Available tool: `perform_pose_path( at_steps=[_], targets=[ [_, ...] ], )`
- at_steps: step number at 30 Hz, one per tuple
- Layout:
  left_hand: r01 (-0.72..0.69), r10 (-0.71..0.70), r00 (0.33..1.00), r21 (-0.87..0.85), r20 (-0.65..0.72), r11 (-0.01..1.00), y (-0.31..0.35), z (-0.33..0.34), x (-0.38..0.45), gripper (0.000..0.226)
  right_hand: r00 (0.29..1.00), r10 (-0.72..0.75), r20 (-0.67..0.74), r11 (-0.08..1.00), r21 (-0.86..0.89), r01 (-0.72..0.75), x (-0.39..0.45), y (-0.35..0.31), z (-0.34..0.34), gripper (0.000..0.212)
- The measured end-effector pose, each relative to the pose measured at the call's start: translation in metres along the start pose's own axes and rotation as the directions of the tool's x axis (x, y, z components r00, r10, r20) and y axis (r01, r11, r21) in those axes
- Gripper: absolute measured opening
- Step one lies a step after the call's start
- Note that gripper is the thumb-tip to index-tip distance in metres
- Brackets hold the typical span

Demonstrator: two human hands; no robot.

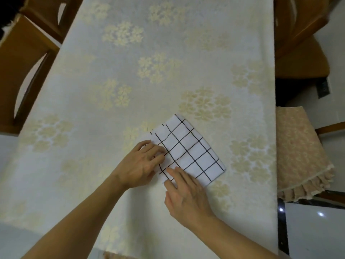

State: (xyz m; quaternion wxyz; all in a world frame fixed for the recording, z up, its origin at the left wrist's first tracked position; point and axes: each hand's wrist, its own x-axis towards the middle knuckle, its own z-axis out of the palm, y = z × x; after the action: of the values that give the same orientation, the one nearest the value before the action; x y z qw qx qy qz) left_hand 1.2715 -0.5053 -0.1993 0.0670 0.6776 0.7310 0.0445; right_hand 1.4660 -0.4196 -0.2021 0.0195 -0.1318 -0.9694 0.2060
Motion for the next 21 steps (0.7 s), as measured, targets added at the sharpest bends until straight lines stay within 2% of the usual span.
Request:
perform_pose_path(
  at_steps=[3, 7, 10, 12, 15, 18, 21],
  targets=[
    [0.064, -0.064, 0.998, -0.049, 0.009, 0.997, 0.004, -0.003, -0.004, 0.040, 1.000, -0.024, 0.010, 1.000, 0.016, 0.024, -0.001, 0.001, -0.005, 0.015],
    [0.209, -0.218, 0.973, -0.109, -0.077, 0.972, 0.010, -0.010, 0.010, 0.043, 0.995, -0.016, -0.099, 0.999, 0.049, 0.021, 0.017, 0.022, -0.023, 0.021],
    [0.257, -0.272, 0.954, -0.125, -0.123, 0.958, 0.018, -0.011, 0.037, 0.046, 0.987, 0.049, -0.150, 0.998, -0.017, -0.052, 0.035, 0.051, -0.027, 0.040],
    [0.255, -0.267, 0.958, -0.111, -0.109, 0.961, 0.021, -0.004, 0.058, 0.052, 0.989, 0.096, -0.116, 0.991, -0.080, -0.105, 0.044, 0.069, -0.024, 0.054],
    [0.236, -0.236, 0.972, -0.026, -0.009, 0.971, 0.019, 0.017, 0.080, 0.065, 0.986, 0.167, 0.001, 0.975, -0.151, -0.165, 0.048, 0.086, -0.014, 0.070],
    [0.224, -0.224, 0.972, 0.018, 0.068, 0.974, 0.008, 0.033, 0.091, 0.071, 0.977, 0.200, 0.071, 0.964, -0.195, -0.183, 0.048, 0.094, -0.006, 0.078],
    [0.214, -0.216, 0.973, 0.030, 0.079, 0.976, -0.005, 0.038, 0.098, 0.071, 0.973, 0.211, 0.090, 0.954, -0.234, -0.186, 0.047, 0.095, -0.003, 0.083]
  ],
)
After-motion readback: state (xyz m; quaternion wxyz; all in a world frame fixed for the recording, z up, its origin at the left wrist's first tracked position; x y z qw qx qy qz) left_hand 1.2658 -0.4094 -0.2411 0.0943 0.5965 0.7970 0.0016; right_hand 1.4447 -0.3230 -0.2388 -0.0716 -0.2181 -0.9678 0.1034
